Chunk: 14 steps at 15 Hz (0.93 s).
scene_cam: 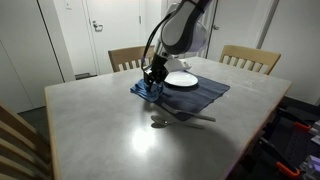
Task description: Use the blue cloth to wipe the plate
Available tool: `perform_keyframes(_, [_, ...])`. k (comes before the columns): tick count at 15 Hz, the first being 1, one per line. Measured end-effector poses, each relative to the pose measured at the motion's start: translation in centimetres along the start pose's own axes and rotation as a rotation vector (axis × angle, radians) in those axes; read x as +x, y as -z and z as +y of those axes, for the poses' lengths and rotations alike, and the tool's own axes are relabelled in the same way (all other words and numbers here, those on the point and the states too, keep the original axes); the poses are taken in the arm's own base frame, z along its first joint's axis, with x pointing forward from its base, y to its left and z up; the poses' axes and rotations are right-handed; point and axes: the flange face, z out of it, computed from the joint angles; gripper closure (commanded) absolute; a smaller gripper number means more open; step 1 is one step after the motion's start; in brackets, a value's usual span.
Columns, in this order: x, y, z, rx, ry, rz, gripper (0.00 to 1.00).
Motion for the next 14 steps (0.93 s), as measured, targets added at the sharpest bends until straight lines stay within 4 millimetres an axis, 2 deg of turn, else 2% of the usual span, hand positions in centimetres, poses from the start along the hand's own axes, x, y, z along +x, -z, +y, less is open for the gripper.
perform_keyframes(2, [0.4, 0.6, 0.2, -0.006, 0.007, 0.012, 0.07])
perform_keyframes(4, [1.1, 1.7, 0.8, -0.017, 0.008, 0.027, 0.0])
perform_keyframes(9, [2.4, 5.4, 2.9, -0.061, 0.026, 0.007, 0.0])
perform_keyframes(14, [2.4, 7.6, 3.2, -0.075, 0.078, -0.083, 0.0])
